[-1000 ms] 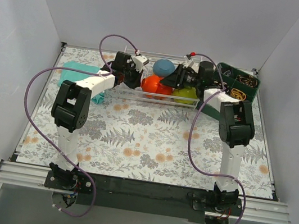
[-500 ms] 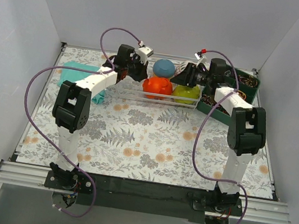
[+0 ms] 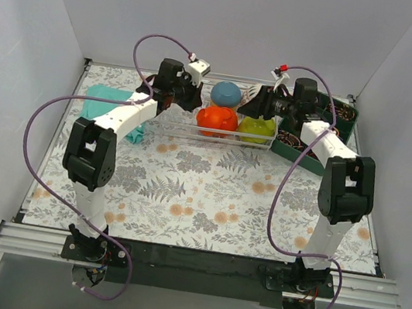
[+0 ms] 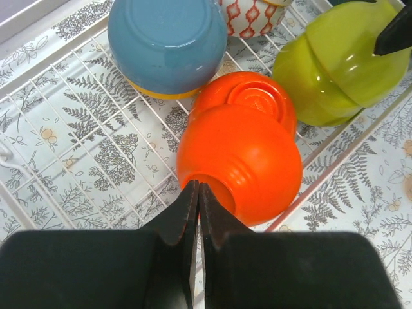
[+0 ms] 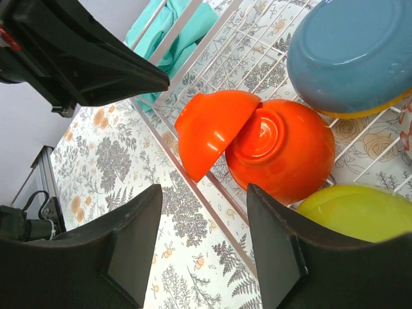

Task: Load the bowls into the dish rack

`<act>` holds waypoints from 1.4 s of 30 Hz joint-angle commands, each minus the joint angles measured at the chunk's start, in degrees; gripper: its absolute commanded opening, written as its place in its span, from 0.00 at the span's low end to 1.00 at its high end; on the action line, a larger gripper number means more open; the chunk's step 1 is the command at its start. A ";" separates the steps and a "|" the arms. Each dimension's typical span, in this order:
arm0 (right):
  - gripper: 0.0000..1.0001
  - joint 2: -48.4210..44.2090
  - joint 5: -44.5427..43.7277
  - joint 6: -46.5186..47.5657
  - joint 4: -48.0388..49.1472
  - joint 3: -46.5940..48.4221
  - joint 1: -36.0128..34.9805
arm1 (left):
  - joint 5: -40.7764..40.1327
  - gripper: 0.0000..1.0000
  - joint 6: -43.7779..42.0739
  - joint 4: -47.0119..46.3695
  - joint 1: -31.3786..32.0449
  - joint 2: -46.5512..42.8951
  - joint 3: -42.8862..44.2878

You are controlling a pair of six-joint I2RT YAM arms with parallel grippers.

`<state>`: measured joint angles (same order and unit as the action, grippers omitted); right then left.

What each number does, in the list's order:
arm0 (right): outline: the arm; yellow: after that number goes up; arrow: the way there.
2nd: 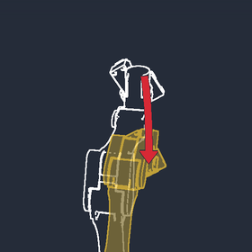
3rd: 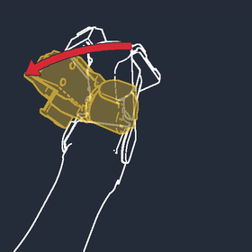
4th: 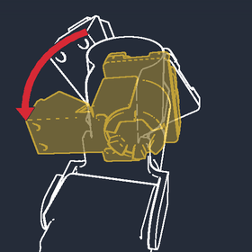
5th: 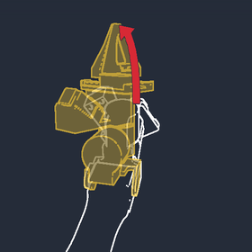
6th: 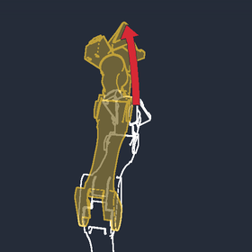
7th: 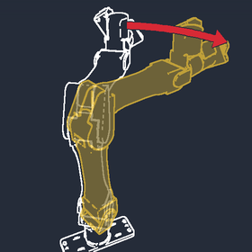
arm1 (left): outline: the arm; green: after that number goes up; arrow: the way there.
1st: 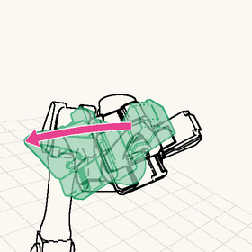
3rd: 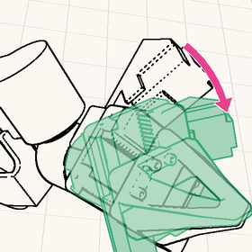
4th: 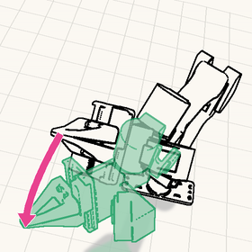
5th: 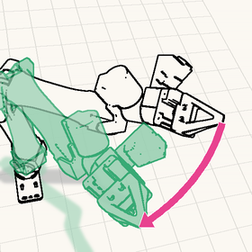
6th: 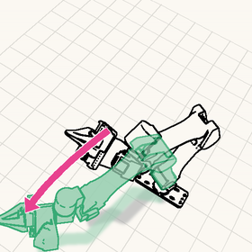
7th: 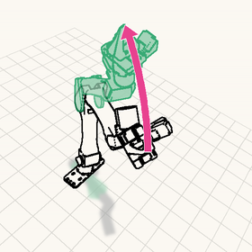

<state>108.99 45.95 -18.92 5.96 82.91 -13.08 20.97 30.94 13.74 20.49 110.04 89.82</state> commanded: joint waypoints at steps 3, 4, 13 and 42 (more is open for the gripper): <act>0.63 -3.69 -0.51 1.95 -0.07 -1.35 0.78 | 1.70 0.00 0.61 2.08 0.43 -5.10 -3.07; 0.63 -3.87 -0.60 2.22 -0.50 -1.61 0.86 | 1.88 0.00 0.70 2.08 0.51 -4.92 -3.25; 0.63 -5.28 -1.31 3.54 -1.12 -4.07 1.57 | 2.93 0.00 1.32 0.07 1.74 -1.76 -2.55; 0.65 -8.26 -8.06 11.08 -5.86 -3.47 3.50 | 4.17 0.00 5.27 -1.79 4.56 4.67 14.50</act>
<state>105.08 42.44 -13.82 2.68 76.58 -9.91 25.50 35.48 12.01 24.75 121.19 100.73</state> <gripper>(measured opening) 0.638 0.009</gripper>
